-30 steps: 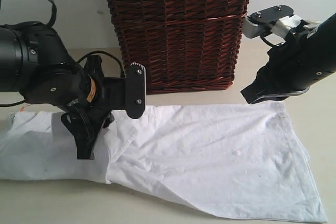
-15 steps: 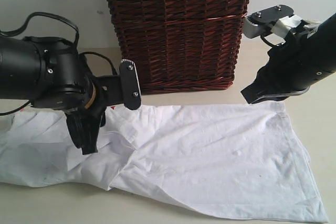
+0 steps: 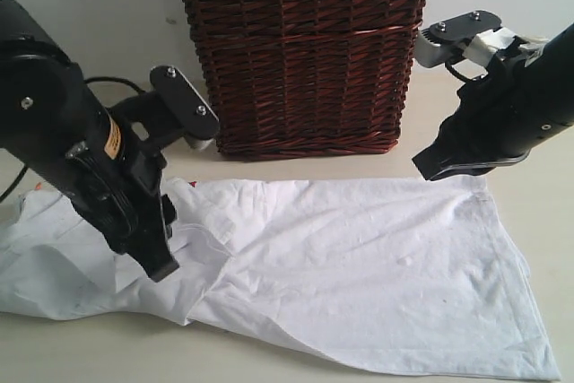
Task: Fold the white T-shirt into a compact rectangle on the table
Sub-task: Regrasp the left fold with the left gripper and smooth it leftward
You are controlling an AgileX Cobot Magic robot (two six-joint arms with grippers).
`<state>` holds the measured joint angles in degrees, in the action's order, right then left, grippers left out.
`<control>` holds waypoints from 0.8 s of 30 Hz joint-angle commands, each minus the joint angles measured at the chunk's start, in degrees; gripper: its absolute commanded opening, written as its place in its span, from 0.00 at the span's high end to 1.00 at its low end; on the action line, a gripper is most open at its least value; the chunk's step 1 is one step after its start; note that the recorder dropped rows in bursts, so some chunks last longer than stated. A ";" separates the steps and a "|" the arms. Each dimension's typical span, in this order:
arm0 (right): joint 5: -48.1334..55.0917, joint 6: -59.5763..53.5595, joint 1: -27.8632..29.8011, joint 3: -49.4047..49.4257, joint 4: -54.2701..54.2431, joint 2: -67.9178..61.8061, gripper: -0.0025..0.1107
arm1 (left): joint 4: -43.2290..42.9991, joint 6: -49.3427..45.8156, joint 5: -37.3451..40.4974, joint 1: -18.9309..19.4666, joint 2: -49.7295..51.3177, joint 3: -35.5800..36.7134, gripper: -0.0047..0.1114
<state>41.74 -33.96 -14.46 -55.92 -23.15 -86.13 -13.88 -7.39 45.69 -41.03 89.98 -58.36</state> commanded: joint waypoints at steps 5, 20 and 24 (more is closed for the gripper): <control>0.69 -0.78 -0.15 0.08 -2.34 0.25 0.98 | -0.29 2.27 1.29 1.73 8.62 1.00 0.50; 0.32 -1.93 -0.15 0.08 -2.47 0.25 0.98 | -26.03 13.01 -7.11 2.25 11.41 -1.75 0.96; 0.32 -1.93 -0.15 0.08 -2.47 0.25 0.98 | -26.31 13.78 -8.73 2.25 12.31 -1.75 0.82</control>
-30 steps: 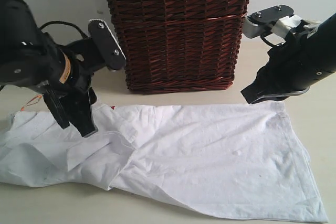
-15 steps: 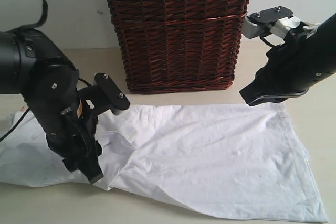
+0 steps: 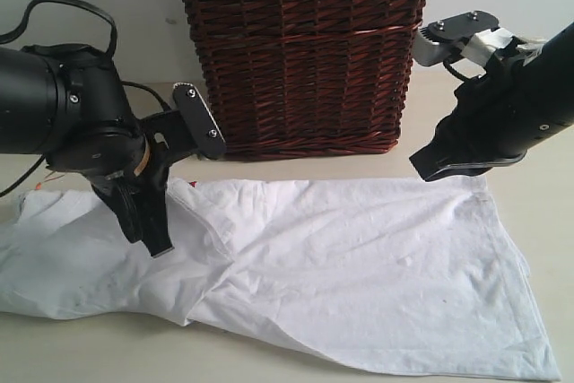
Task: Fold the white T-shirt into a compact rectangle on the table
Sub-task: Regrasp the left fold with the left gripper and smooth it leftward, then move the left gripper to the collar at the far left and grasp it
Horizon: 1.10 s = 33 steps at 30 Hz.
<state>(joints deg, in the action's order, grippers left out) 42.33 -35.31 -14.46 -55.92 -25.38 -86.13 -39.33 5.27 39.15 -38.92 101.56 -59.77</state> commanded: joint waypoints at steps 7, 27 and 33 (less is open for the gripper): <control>-0.15 -0.54 -0.15 0.08 -0.23 0.25 0.98 | -13.87 17.73 8.05 0.13 0.43 -0.34 0.51; -0.03 -0.57 -0.15 0.08 -2.93 0.25 0.64 | 39.33 -3.22 -1.29 42.19 1.09 2.87 0.53; 0.08 -0.57 -0.15 0.08 -2.93 0.25 0.59 | 65.61 -25.11 1.89 46.69 4.88 0.06 0.53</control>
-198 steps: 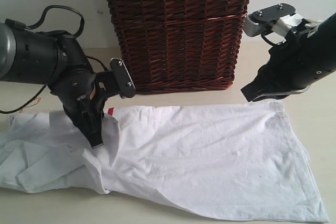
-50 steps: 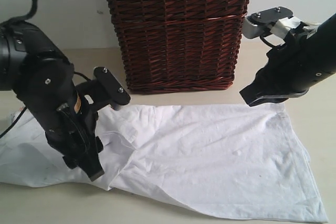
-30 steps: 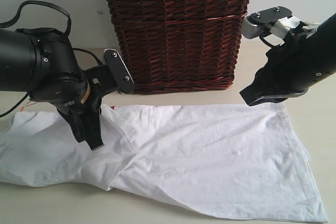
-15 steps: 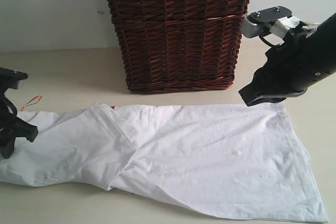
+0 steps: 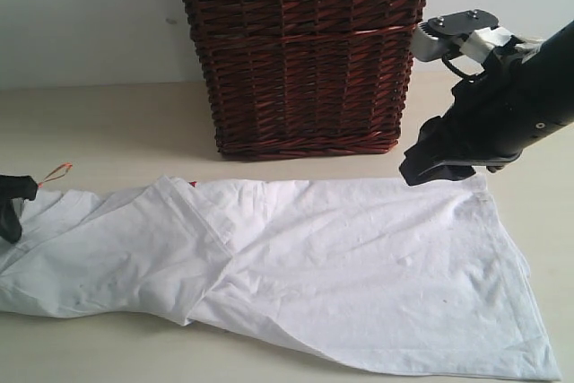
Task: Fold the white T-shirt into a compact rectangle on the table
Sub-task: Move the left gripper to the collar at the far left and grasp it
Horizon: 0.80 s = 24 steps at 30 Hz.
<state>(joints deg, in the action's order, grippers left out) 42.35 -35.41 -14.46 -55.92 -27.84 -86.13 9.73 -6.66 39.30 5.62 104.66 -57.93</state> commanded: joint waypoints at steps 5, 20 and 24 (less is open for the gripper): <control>0.30 -0.46 -0.15 0.08 -0.35 0.25 0.59 | 16.99 -15.56 1.07 3.50 4.89 -3.13 0.53; 0.40 -1.33 -0.15 0.08 -0.16 0.25 0.59 | 18.08 -20.44 7.51 6.32 10.20 -8.00 0.53; 0.53 -1.33 -0.15 -0.04 -0.16 0.25 0.59 | 11.28 -16.43 6.62 6.32 12.29 -8.00 0.53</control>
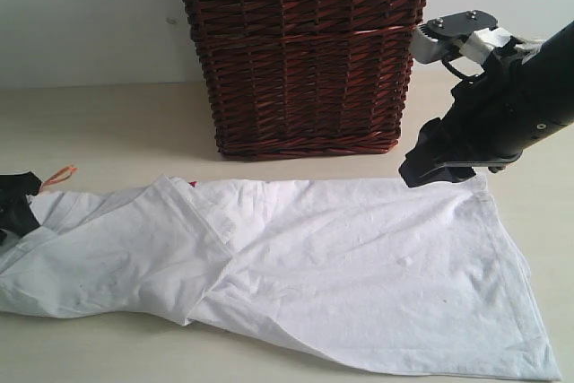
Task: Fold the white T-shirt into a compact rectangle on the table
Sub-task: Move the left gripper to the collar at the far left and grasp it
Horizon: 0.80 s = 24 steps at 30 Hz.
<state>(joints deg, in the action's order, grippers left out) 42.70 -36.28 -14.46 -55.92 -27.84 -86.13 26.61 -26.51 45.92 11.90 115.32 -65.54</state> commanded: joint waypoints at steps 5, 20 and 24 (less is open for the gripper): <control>0.06 -0.46 -0.15 -0.04 -0.40 0.25 0.59 | -1.05 -1.91 1.34 -0.33 2.53 -0.39 0.61; 1.91 0.98 -0.15 -0.46 -3.07 0.25 0.59 | -21.05 18.16 6.94 -1.04 -6.92 -4.10 0.96; 10.92 5.01 -0.15 -4.83 -6.41 0.25 0.60 | -19.69 18.95 9.91 -3.98 -13.02 -7.95 0.96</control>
<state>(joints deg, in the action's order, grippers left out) 47.45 -33.81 -14.46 -57.53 -31.57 -86.13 5.87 -8.84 53.89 10.10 107.09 -70.84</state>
